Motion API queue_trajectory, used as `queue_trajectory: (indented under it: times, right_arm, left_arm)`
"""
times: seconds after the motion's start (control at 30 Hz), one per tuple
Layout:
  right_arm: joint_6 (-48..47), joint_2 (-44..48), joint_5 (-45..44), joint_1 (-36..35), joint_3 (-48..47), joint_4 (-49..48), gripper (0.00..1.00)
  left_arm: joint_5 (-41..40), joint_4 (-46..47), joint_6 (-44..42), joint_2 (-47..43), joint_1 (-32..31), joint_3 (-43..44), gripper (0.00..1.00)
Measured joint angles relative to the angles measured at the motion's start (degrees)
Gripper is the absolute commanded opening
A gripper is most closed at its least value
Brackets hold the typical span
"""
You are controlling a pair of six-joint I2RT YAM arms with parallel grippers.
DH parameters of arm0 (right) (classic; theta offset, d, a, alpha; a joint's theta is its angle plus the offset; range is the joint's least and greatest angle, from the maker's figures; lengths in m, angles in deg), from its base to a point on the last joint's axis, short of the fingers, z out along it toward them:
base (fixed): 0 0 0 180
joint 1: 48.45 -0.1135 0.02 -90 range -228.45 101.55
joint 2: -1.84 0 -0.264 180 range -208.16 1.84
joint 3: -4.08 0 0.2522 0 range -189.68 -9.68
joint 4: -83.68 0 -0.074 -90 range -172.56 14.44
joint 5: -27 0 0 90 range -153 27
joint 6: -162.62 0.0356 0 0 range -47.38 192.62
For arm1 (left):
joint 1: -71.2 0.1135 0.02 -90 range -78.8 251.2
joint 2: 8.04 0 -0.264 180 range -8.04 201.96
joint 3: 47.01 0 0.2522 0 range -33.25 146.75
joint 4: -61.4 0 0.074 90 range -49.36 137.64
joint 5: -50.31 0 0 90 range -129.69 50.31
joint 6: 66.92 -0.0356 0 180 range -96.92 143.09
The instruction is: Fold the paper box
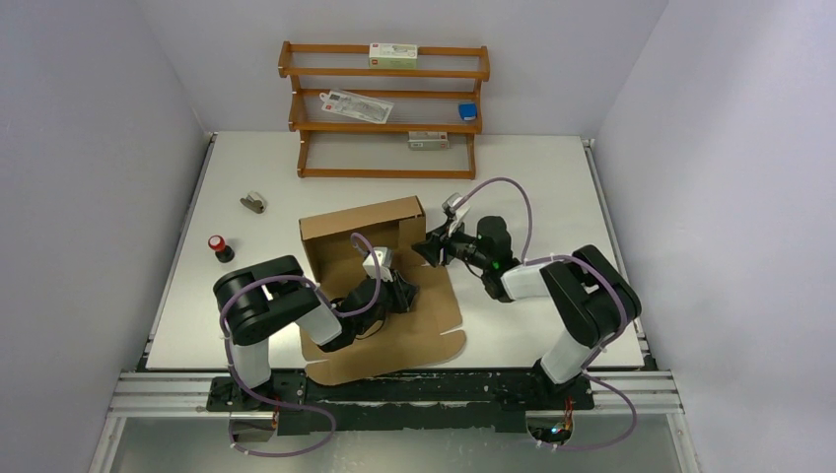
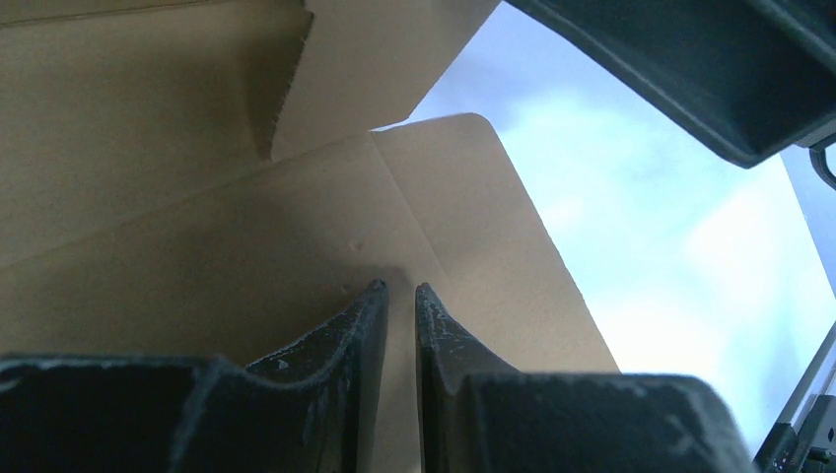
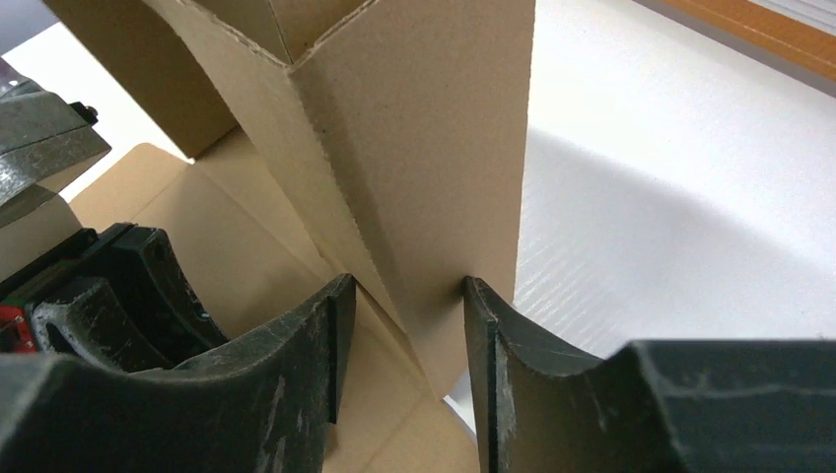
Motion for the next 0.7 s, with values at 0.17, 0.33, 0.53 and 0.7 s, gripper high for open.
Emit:
queue_trajectory:
  times: [0.17, 0.33, 0.53, 0.7]
  right_arm:
    - [-2.05, -0.81, -2.73, -1.55, -1.01, 0.13, 0.40]
    - [-3.45, -1.51, -4.42, -2.62, -1.05, -0.39, 0.37]
    - [-3.96, -3.61, -4.44, -2.99, -1.44, -2.95, 0.36]
    - [-4.09, -5.27, -4.70, -3.48, -1.60, -4.70, 0.37]
  left_arm:
    - [0.11, 0.00, 0.00, 0.00, 0.00, 0.02, 0.25]
    - [0.42, -0.46, -0.31, -0.52, 0.00, -0.04, 0.30]
    - [0.55, -3.72, -0.68, -3.91, -0.22, -1.31, 0.38]
    - [0.79, -9.18, -1.05, -9.22, -1.25, -2.60, 0.47]
